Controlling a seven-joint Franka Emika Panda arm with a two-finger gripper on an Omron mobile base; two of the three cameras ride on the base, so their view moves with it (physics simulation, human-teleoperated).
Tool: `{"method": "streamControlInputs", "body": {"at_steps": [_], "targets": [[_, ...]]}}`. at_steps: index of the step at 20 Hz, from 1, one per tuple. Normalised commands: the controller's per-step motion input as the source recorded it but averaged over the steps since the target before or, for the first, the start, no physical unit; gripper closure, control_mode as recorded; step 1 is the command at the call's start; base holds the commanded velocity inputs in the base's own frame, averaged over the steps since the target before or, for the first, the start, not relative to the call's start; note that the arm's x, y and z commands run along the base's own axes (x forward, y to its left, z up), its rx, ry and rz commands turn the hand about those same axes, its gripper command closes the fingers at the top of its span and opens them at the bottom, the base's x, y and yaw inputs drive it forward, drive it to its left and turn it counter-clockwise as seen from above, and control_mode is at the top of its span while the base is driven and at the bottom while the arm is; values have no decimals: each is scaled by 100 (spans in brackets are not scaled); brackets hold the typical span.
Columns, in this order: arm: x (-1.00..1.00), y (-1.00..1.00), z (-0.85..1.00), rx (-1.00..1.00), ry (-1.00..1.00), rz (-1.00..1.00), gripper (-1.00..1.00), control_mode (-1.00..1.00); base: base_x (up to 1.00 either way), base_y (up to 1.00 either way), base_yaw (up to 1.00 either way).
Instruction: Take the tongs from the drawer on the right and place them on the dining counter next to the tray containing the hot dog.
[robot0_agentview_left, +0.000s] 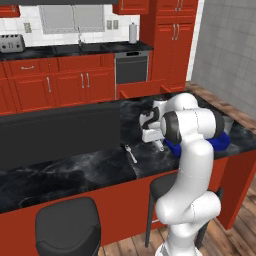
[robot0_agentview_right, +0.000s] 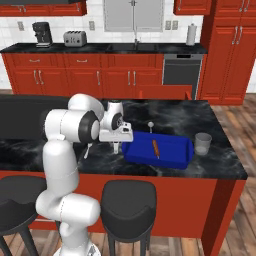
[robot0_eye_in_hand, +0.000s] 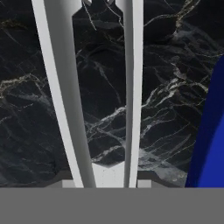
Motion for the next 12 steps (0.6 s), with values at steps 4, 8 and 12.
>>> {"method": "streamControlInputs", "body": {"at_steps": [4,8,12], "targets": [[0,9,-29,0,-4,-4,100,-100,0,0,0],[0,22,-29,-1,-7,-8,100,-100,0,0,0],[0,26,-33,-1,-5,-11,100,-100,0,0,0]]}}
